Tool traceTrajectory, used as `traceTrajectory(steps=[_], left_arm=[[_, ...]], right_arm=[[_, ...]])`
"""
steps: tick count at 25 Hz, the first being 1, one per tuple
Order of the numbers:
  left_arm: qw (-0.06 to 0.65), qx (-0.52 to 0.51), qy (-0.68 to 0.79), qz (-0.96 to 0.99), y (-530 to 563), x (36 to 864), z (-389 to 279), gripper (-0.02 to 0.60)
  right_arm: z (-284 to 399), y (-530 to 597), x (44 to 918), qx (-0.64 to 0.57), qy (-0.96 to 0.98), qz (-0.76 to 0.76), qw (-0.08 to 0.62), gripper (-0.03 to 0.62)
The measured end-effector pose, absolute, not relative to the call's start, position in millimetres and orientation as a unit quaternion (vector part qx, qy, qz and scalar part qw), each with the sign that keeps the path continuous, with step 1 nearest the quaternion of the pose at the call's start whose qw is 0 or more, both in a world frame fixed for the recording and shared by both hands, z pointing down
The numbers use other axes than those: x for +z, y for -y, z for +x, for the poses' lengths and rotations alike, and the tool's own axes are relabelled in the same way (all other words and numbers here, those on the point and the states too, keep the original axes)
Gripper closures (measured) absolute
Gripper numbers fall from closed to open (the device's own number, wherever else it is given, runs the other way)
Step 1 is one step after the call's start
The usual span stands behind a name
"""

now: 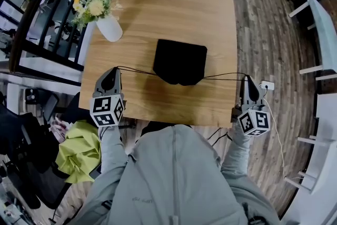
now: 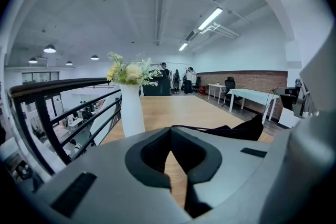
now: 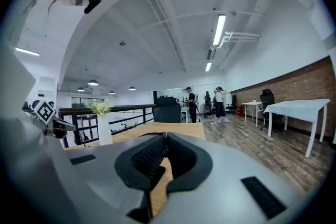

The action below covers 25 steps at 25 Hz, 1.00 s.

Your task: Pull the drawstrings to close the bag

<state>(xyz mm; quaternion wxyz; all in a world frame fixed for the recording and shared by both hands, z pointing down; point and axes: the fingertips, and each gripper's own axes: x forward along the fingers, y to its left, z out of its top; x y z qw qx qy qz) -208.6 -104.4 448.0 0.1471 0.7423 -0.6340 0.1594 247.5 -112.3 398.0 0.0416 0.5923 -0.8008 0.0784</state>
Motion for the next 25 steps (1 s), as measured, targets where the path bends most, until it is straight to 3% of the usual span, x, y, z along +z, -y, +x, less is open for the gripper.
traceTrajectory(steps=[13,25], left_arm=[[0.171,0.168,0.554,0.797,102,459,-141,0.554],[0.271,0.187,0.509,0.795,81,534,-101,0.553]], right_arm=[[171,100,427,0.108,0.859,0.491,0.095,0.569],[121,82,525,0.201,0.857,0.442,0.173,0.569]])
